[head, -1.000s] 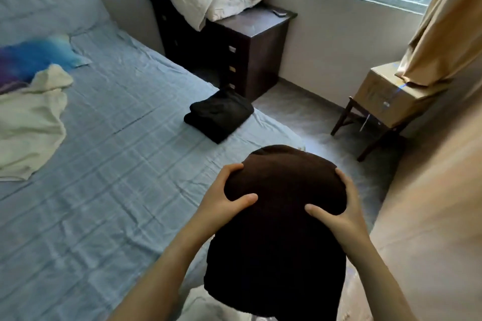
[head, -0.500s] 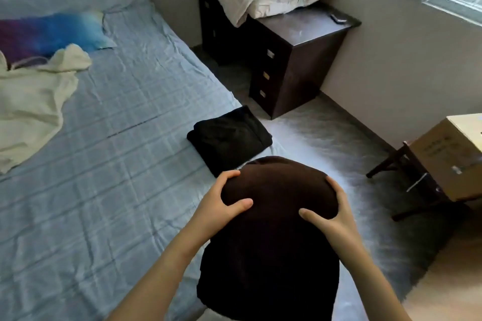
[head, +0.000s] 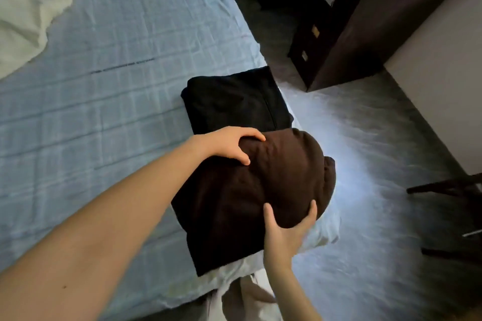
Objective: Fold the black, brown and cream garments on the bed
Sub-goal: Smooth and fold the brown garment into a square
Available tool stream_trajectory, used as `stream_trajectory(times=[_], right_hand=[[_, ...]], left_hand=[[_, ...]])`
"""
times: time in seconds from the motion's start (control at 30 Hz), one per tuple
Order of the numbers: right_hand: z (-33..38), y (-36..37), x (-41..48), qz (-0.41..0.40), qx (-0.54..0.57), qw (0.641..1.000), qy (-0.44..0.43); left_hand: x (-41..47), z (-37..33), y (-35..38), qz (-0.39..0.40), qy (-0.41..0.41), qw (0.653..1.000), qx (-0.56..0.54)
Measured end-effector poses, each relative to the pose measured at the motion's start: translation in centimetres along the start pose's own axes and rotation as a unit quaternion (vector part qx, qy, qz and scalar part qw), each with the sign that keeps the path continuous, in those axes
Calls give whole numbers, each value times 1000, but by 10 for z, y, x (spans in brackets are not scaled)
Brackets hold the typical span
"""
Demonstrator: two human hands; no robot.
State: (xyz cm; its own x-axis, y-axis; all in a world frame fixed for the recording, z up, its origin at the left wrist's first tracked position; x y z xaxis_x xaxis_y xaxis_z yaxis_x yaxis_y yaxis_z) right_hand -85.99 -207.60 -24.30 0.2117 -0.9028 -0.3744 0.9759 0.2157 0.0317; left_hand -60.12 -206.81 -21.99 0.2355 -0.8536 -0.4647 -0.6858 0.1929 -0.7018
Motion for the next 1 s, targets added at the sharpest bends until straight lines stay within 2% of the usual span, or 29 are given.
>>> stream_trajectory(times=[0.07, 0.2, 0.3, 0.37, 0.43, 0.47, 0.53, 0.57, 0.63, 0.67, 0.7, 0.77, 0.8, 0.83, 0.87, 0.9, 0.97, 1.0], right_hand=[[-54, 18, 4, 1, 10, 998, 54], [-91, 35, 10, -9, 11, 999, 50], [-91, 32, 9, 8, -19, 998, 62], [-78, 27, 6, 79, -109, 988, 75], [-49, 17, 9, 170, -272, 946, 45], [-32, 14, 14, 201, -372, 906, 28], [0, 10, 37, 202, -556, 806, -24], [18, 16, 54, 177, -597, 779, -70], [58, 48, 86, 154, -584, 771, -203], [69, 72, 96, 195, -559, 760, -269], [70, 97, 101, 266, -550, 725, -318], [41, 133, 103, 417, -573, 613, -350], [19, 140, 102, 459, -596, 564, -342], [-3, 143, 101, 482, -611, 531, -337], [-21, 143, 100, 492, -615, 517, -336], [-33, 141, 100, 493, -608, 523, -339], [-45, 134, 102, 482, -585, 559, -337], [-47, 130, 105, 476, -574, 575, -336]], left_hand=[[22, 39, 43, -11, -30, 999, 37], [18, 93, 87, -121, -99, 976, 153], [-7, 100, 89, -202, -118, 969, 82], [-32, 103, 88, -251, -145, 956, 43], [-63, 107, 89, -291, -187, 938, 37], [-80, 110, 91, -309, -217, 926, 19], [-115, 118, 99, -352, -278, 893, -41], [-130, 122, 106, -374, -311, 871, -71], [-154, 134, 128, -391, -385, 816, -182], [-160, 140, 143, -377, -414, 786, -261], [-159, 144, 159, -354, -427, 763, -332], [-150, 147, 180, -326, -420, 746, -401], [-146, 149, 187, -328, -417, 741, -411], [-142, 151, 193, -334, -423, 730, -419], [-139, 154, 199, -339, -438, 710, -435], [-136, 157, 206, -338, -452, 684, -461], [-129, 163, 220, -315, -468, 635, -527], [-125, 165, 223, -299, -465, 627, -549]])
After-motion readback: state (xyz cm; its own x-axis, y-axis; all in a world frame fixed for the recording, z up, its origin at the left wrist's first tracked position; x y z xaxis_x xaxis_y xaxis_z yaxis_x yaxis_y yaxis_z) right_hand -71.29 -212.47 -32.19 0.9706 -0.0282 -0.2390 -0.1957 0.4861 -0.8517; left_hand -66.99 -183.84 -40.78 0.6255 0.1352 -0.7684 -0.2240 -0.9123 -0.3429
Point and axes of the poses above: each hand's wrist, its own x-axis towards the middle knuckle, its own y-axis out of the palm, z = x × y, the point moved 8 cm from there along x, towards the middle knuckle, and after that the axes turned 13 degrees about x, right-handed, at the moved point
